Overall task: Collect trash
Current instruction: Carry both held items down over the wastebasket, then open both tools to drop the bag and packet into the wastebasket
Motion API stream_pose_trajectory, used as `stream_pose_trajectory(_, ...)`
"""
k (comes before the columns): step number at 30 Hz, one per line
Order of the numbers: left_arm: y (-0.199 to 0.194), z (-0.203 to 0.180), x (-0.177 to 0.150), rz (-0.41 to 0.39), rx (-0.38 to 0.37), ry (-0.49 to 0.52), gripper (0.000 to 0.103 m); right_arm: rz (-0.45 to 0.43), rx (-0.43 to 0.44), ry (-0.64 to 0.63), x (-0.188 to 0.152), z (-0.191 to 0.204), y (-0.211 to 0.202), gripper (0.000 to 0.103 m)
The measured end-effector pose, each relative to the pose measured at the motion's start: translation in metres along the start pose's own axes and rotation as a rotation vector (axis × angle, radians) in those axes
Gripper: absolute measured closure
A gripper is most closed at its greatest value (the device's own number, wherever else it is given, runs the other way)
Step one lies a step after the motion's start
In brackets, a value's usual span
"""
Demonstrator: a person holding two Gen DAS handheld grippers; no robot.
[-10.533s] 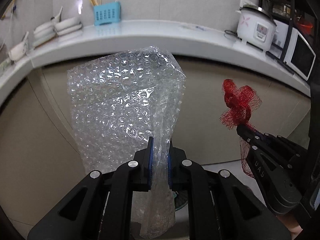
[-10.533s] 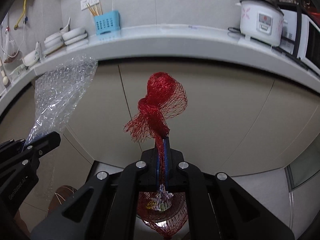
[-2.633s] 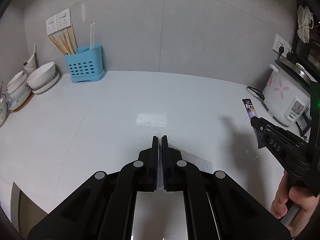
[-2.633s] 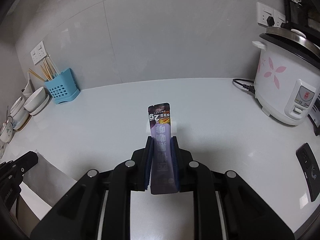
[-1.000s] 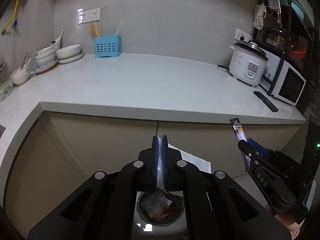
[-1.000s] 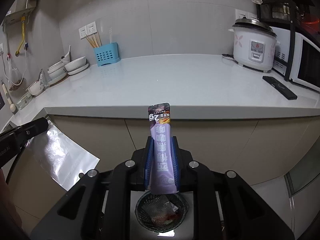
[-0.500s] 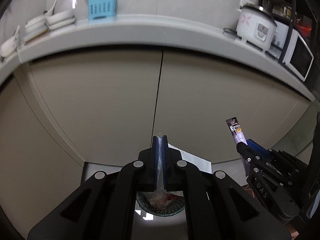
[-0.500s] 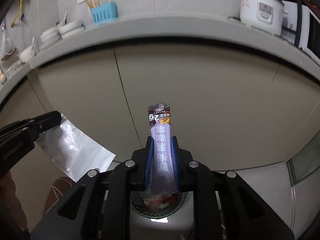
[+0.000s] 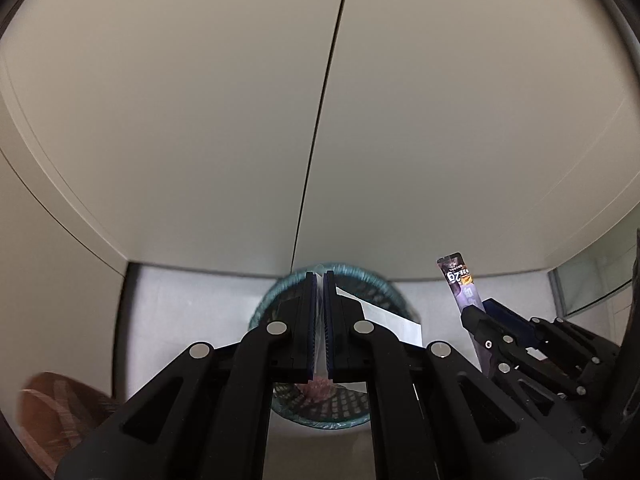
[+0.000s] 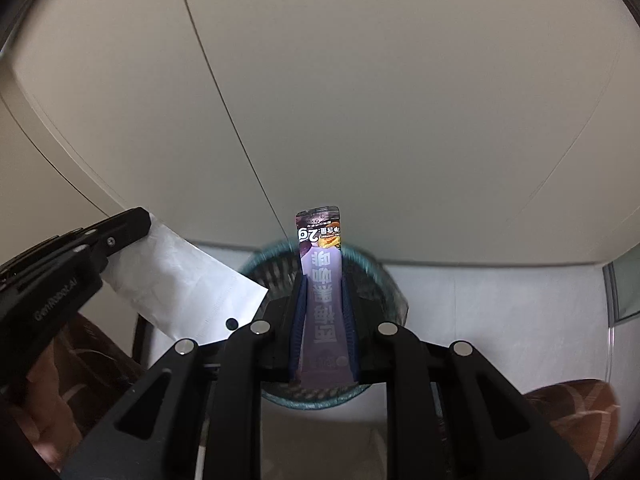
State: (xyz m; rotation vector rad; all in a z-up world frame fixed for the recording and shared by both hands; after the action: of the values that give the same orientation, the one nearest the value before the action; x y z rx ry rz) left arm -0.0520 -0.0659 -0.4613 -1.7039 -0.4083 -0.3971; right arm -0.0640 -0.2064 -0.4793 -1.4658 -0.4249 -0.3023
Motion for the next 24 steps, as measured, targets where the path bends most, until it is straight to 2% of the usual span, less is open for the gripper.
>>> stream_pose_trajectory(3, 0.039, 0.007, -0.015, 0.058, -0.009, -0.002, 0.1, 0.058, 0.016, 0.005, -0.004, -0.002, 0.034, 0.086)
stream_pose_trajectory(5, 0.057, 0.007, -0.023, 0.077, 0.001, 0.024, 0.1, 0.099, 0.039, 0.027, -0.005, -0.005, 0.056, 0.086)
stream_pose_trajectory(9, 0.089, 0.008, -0.034, 0.11, 0.0, 0.055, 0.1, 0.162, 0.028, 0.024, -0.009, -0.011, 0.092, 0.086)
stream_pose_trajectory(17, 0.123, 0.015, -0.049, 0.163, -0.001, 0.056, 0.095, 0.224, 0.055, 0.073, -0.008, -0.029, 0.117, 0.086)
stream_pose_trajectory(19, 0.125, 0.013, -0.05, 0.169, 0.011, 0.066, 0.091, 0.228, 0.058, 0.072, -0.011, -0.035, 0.116, 0.086)
stream_pose_trajectory(21, 0.124, 0.013, -0.051, 0.164, 0.022, 0.072, 0.076, 0.235, 0.069, 0.073, -0.015, -0.032, 0.117, 0.086)
stream_pose_trajectory(24, 0.122, 0.017, -0.05, 0.162, 0.032, 0.051, 0.064, 0.241, 0.075, 0.067, -0.015, -0.029, 0.123, 0.085)
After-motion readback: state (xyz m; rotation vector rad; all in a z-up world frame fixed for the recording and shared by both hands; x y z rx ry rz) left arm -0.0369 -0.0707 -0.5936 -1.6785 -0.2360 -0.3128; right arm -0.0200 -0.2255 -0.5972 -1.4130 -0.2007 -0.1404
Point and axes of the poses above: each gripper's, at about its wrist camera, not at the fingertips, and y roughly the way its jaws point, z to its left, x to its top, the point moved 3 cm from there along y, roughly the way its jaws point, and after that the axes turned 2 degrees about -x, right-handed, at the moved point
